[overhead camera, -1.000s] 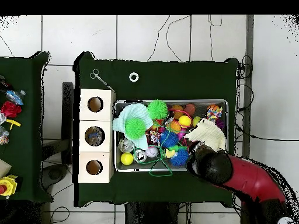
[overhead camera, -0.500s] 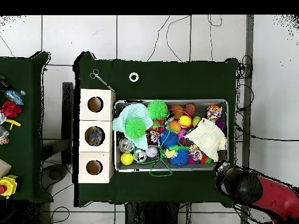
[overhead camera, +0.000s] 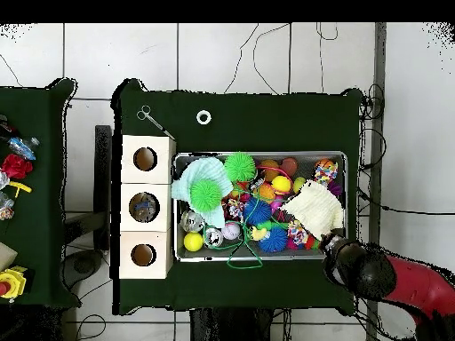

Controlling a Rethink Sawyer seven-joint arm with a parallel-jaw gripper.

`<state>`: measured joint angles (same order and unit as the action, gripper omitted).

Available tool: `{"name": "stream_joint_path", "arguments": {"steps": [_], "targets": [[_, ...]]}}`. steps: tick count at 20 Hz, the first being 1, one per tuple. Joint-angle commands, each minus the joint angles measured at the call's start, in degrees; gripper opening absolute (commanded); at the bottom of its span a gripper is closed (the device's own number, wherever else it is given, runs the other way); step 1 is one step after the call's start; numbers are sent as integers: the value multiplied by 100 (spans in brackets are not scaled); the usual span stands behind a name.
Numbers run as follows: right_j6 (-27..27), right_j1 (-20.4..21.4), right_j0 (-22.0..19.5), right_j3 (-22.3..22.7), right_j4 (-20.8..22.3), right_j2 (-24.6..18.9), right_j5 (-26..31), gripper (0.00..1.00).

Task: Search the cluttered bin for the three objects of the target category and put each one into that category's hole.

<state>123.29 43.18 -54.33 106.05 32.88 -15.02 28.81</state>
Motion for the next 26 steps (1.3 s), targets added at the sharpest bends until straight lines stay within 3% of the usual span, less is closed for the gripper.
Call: {"name": "stream_joint_path", "arguments": {"steps": [1,6,10,18,22,26], "targets": [[-1919,-348,-223,-850,-75,-1197,849,100],[-2296,-716,-426,-1488,124,-1440,1203,100],[-2309,-1015,-525,-1717,330,-1489,1106,100],[-1638,-1405,-295,-1600,646,-1256,370,100],[-1339,-1374,-132,-1543,635,-1199,345,100],[-1220,-1077,-50,-1353,470,-1205,622,100]]}}
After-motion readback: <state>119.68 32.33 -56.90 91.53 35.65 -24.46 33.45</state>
